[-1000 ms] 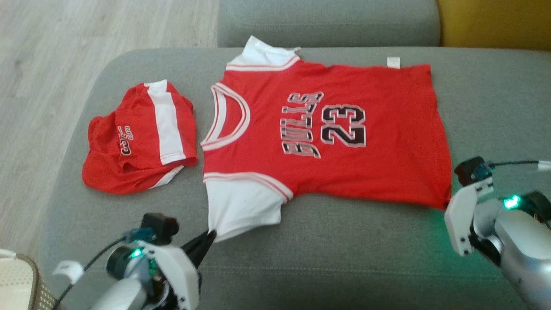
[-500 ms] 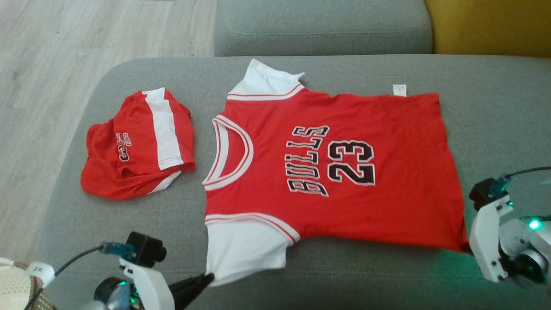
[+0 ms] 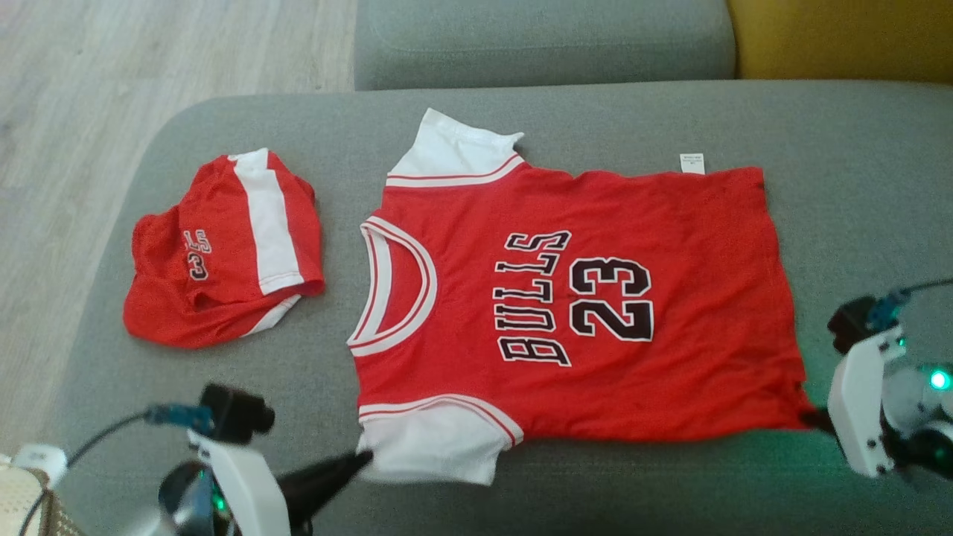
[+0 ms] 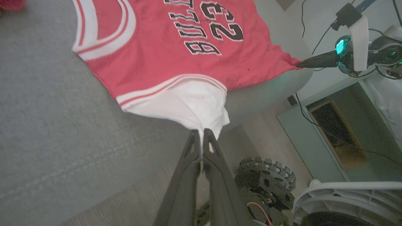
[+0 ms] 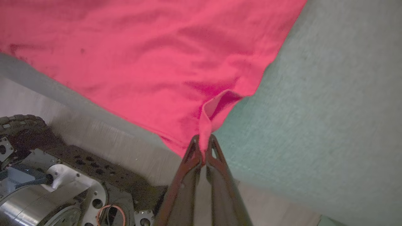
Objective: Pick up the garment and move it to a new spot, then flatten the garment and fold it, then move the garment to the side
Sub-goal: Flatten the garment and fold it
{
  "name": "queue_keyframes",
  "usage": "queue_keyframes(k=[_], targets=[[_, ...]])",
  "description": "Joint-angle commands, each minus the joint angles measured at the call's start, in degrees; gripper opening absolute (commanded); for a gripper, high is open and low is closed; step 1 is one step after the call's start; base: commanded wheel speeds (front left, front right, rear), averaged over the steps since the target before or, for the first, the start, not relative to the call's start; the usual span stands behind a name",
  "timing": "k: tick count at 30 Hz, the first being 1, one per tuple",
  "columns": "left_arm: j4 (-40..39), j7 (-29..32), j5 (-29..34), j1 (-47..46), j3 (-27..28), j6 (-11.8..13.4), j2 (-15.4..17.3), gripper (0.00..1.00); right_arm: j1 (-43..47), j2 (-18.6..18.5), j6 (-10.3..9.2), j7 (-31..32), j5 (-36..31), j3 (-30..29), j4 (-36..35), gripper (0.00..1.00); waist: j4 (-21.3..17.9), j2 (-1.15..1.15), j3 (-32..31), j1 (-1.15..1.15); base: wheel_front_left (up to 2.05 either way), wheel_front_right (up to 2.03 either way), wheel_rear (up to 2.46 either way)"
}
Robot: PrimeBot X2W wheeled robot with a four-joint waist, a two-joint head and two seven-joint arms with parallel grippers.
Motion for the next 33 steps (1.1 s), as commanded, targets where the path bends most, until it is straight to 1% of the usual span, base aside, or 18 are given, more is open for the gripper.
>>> queue_keyframes(k=[1,4,11,20,25,33], targets=[[-1.3,-0.9,-0.2,-5.1,3.8,-0.2,1.3,0.0,-2.9,-2.0,-0.01,-1.5,-1.6,-0.7,-0.9,0.0,-0.2,0.0,0.5,0.0,0.0,0.0,0.0],[-1.0,-1.9,-0.7,-7.3,5.3,-0.2,0.7,0.0,-5.1,-2.0,-0.01,-3.3,-4.3,-0.2,0.3,0.0,-0.5,0.0,1.8,0.0,0.0,0.0,0.0],[0.0,-3.4,0.3,-14.1,7.5,-0.3,-0.9,0.0,-10.1,-0.4,-0.01,-7.9,-6.8,-0.7,3.9,0.0,-0.7,0.0,5.7,0.0,0.0,0.0,0.0],[4.2,-4.8,2.9,-20.8,8.3,-0.2,-3.2,0.0,-15.6,2.5,-0.01,-12.1,-8.7,0.3,7.2,0.0,-1.4,0.0,9.3,0.0,0.0,0.0,0.0],[8.0,-6.0,4.3,-24.5,8.4,0.0,-5.4,0.0,-18.5,4.2,-0.01,-14.3,-9.7,1.7,10.1,0.0,-1.8,0.0,11.3,0.0,0.0,0.0,0.0],[16.1,-8.3,6.7,-29.7,7.9,0.1,-8.6,0.0,-21.3,6.0,-0.01,-16.4,-9.3,4.5,14.0,0.0,-2.4,0.0,13.9,0.0,0.0,0.0,0.0]])
